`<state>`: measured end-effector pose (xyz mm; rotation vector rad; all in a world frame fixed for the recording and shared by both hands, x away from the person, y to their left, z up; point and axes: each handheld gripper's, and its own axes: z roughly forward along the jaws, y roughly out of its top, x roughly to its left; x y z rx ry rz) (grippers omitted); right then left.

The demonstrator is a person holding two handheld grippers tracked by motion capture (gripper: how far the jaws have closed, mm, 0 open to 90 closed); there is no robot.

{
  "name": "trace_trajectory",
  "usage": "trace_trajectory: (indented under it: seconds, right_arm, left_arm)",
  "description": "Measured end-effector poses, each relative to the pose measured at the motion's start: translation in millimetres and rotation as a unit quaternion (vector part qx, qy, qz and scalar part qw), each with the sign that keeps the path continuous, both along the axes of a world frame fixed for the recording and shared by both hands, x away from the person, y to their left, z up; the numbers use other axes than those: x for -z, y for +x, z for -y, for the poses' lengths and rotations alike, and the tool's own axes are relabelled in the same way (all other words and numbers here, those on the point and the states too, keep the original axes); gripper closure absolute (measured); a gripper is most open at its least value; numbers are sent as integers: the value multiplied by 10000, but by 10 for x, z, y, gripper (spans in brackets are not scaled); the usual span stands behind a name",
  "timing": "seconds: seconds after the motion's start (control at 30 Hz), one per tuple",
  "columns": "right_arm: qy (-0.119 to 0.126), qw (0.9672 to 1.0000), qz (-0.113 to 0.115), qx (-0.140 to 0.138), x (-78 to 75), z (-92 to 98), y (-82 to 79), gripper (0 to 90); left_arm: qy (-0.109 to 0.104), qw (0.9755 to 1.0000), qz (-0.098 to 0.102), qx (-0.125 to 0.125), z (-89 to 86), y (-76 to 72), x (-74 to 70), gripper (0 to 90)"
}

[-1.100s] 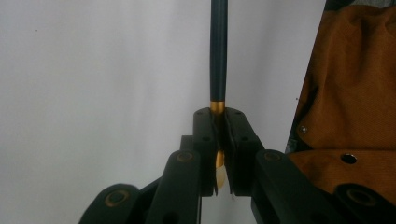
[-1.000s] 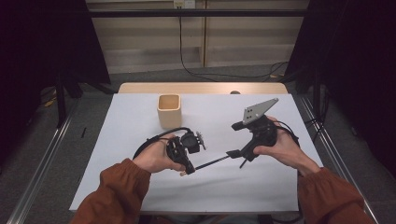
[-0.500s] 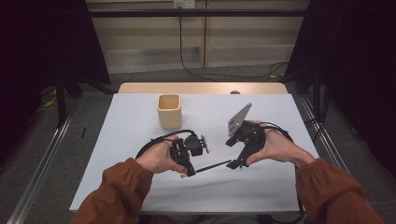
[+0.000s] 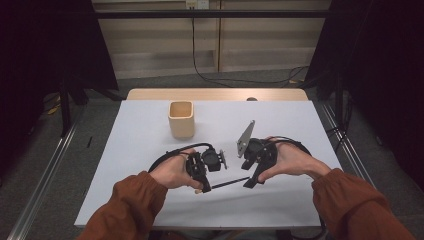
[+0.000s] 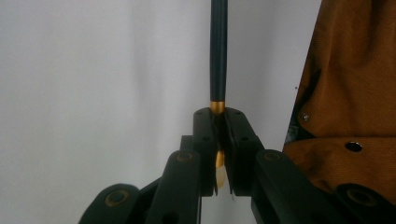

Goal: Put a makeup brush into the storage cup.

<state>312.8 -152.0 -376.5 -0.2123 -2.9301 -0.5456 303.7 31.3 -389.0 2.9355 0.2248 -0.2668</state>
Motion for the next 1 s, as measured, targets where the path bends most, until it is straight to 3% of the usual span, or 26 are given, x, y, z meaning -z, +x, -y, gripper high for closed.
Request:
trace_trajectory:
  seconds: [0.23,0.57,1.0]
  right_arm:
    - [-407,9988,-104,-239,69,-45,21,491]
    - [-551,9979,-135,-305,135,-88,18,542]
    - [-622,9958,-313,-594,224,-191,6,746]
  left_arm:
    - [10,10000,-4,43,6,-8,2,842]
    - [25,9999,20,136,2,-19,-7,842]
    - [10,9998,33,182,-6,-39,-36,842]
